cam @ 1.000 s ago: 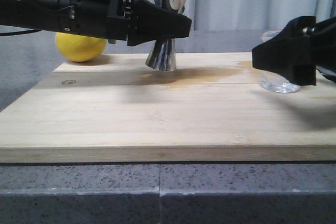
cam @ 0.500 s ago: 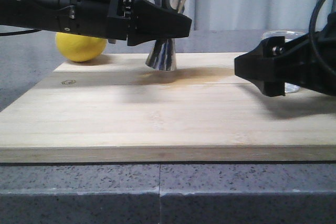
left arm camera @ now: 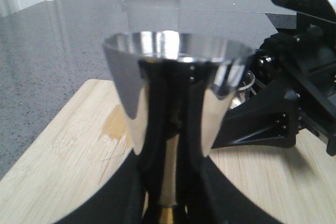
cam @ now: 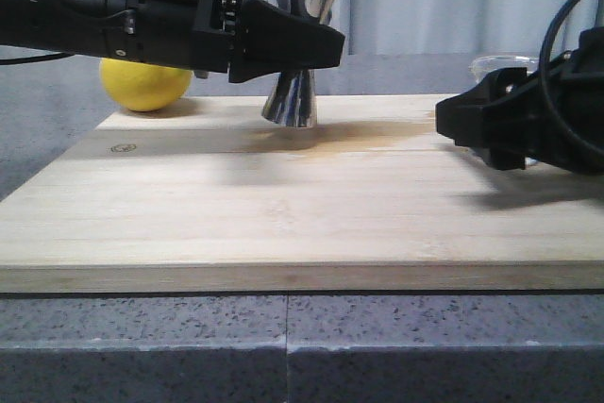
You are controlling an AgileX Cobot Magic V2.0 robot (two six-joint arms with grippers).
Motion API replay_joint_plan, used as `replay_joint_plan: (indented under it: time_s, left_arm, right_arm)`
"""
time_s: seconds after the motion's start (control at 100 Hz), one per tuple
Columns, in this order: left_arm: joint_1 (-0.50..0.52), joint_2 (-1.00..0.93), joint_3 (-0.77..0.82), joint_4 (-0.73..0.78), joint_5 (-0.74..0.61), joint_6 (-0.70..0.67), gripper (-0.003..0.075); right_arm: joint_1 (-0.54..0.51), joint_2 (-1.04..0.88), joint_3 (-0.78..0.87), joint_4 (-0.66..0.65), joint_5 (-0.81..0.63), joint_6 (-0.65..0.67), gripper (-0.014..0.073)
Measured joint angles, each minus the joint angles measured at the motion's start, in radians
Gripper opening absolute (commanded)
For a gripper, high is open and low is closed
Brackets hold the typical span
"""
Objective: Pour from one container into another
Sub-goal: 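Reach the right gripper to the glass beaker and grasp it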
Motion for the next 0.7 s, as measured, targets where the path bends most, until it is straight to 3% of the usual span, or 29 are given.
replay_joint_plan:
  time_s: [0.7]
  left_arm:
    - [0.000, 0.000, 0.000, 0.000, 0.000, 0.000, 0.0062]
  right_arm:
    - [0.000, 0.000, -0.025, -0.031, 0.049, 0.000, 0.0321]
